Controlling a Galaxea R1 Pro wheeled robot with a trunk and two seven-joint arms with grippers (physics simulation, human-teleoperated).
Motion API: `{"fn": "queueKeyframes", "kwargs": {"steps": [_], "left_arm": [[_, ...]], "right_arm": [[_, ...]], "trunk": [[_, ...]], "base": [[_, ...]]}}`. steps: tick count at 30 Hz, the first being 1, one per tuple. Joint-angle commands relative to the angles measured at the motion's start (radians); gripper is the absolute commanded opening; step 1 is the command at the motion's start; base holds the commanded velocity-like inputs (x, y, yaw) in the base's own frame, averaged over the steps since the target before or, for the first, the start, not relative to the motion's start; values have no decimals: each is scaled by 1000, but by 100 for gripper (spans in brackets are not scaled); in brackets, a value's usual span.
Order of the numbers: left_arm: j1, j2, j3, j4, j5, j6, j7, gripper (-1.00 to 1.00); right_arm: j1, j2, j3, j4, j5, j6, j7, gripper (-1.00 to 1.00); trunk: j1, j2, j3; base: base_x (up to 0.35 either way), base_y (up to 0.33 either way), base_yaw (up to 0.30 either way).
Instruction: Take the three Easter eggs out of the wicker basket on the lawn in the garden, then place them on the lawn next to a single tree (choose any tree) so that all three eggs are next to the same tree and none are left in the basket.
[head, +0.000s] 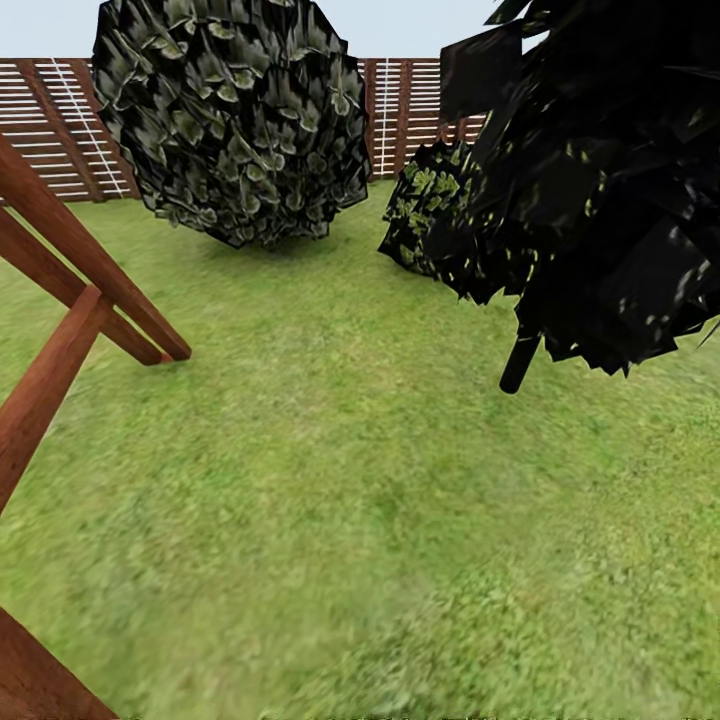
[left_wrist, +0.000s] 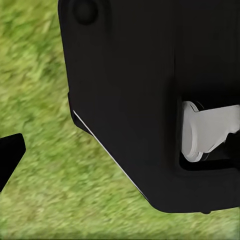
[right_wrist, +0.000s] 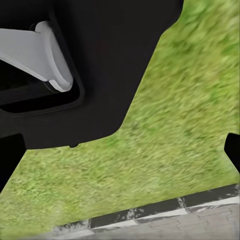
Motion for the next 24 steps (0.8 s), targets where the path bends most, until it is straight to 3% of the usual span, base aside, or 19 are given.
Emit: {"fn": "queueKeyframes", "kwargs": {"steps": [1, 24], "left_arm": [[-1, 0, -6, 1, -1, -4, 2, 100], [-1, 0, -6, 1, -2, -4, 2, 100]], "right_arm": [[0, 0, -6, 1, 0, -4, 1, 100], [0, 1, -5, 1, 0, -4, 1, 100]], "trunk": [[0, -2, -3], [0, -2, -41]], "base": [[0, 0, 0], [0, 0, 0]]}}
